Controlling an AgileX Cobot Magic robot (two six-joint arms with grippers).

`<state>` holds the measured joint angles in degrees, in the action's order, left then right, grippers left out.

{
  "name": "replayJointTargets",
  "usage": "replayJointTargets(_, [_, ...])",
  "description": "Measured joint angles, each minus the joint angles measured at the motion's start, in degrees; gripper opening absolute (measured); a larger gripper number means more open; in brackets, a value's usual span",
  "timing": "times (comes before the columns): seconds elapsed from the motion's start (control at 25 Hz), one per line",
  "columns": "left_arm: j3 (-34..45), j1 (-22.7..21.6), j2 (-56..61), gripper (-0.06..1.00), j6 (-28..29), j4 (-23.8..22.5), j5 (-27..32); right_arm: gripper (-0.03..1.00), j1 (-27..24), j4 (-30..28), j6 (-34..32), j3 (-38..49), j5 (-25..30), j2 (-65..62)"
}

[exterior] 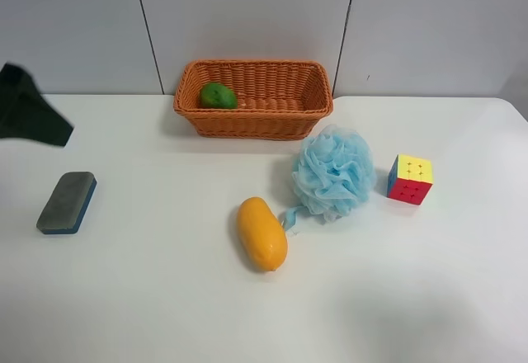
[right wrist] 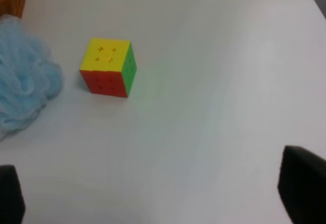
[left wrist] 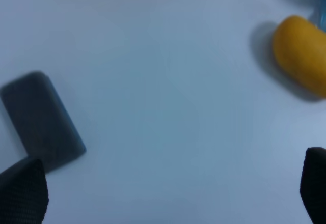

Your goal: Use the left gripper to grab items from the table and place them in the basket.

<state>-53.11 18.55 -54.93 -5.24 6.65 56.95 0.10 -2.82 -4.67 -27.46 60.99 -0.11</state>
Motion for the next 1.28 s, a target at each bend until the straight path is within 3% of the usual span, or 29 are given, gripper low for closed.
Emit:
replayJointTargets(0.2, [11.72,0.0,16.26,0.99,-0.82,-0.07,0.71,0.99,0.0,0.0,0.0,0.0,0.0,0.0])
replayJointTargets(0.4, [18.07,-0.35,29.43,0.99,-1.08,-1.7,3.62,0.99,0.0,0.0,0.0,0.0,0.0,0.0])
replayJointTargets(0.64, [22.83,-7.06,40.85,0.99,-1.24,-2.53,4.15,0.99,0.0,0.0,0.0,0.0,0.0,0.0])
replayJointTargets(0.96, [23.79,-14.3,49.82,0.99,-1.28,-2.54,4.01,0.99,0.0,0.0,0.0,0.0,0.0,0.0])
replayJointTargets(1.28, [23.79,-16.26,55.2,0.99,-1.28,-2.59,3.9,0.99,0.0,0.0,0.0,0.0,0.0,0.0])
